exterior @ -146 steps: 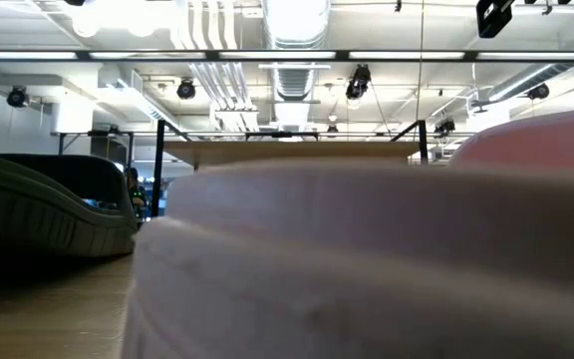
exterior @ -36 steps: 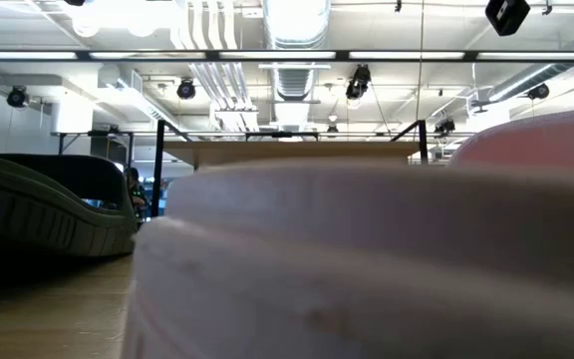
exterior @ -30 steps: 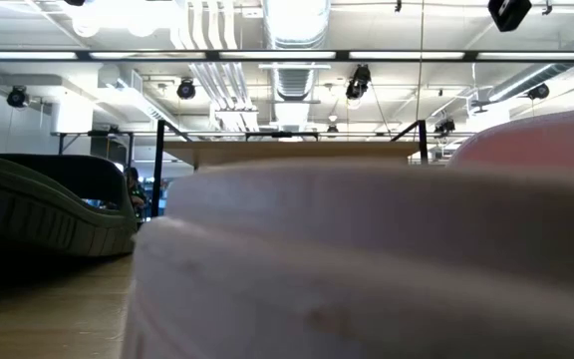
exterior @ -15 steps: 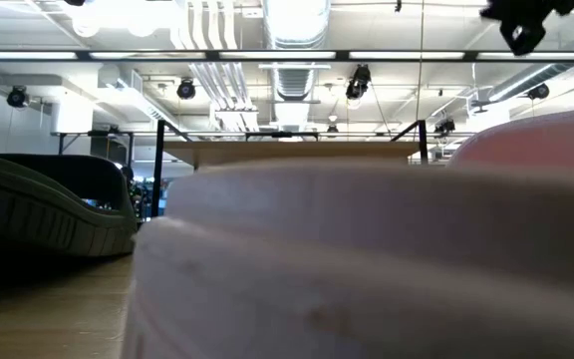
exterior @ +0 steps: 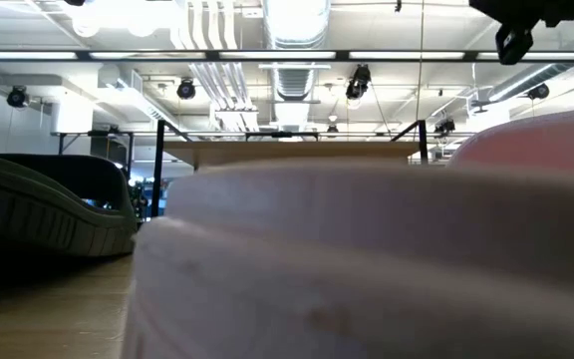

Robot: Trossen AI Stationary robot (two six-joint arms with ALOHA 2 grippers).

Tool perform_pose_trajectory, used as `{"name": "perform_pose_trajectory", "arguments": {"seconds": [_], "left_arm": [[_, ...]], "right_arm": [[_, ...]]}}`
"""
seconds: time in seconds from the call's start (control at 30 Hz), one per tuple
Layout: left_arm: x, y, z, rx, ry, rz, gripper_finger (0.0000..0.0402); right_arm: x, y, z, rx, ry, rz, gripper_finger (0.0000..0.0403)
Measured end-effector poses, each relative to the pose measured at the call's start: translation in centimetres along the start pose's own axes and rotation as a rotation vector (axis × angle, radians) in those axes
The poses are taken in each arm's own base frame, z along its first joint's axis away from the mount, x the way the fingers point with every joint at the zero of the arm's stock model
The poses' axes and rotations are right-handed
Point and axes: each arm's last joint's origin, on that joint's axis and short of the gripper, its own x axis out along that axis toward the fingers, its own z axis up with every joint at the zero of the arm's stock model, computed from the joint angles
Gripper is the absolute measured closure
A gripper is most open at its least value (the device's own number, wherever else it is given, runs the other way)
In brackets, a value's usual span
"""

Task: Pick and place slides into the shelf
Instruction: Put the top pink slide on the shelf

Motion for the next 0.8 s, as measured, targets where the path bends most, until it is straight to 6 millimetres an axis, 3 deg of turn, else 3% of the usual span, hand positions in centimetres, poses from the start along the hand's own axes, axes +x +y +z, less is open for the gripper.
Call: {"name": "perform_pose_trajectory", "arguments": {"seconds": [0.33, 0.57, 0.8], "left_arm": [[0.0, 0.0, 0.0, 0.0, 0.0, 0.0, 0.0402], [0.0, 0.0, 0.0, 0.0, 0.0, 0.0, 0.0402], [0.0, 0.0, 0.0, 0.0, 0.0, 0.0, 0.0402]], "right_arm": [[-2.4, 2.0, 3.7, 0.061, 0.063, 0.317, 0.0316], [-3.2, 2.6, 5.8, 0.079, 0.009, 0.354, 0.0316], [-4.0, 3.4, 9.1, 0.183, -0.184, 0.363, 0.0317]]}}
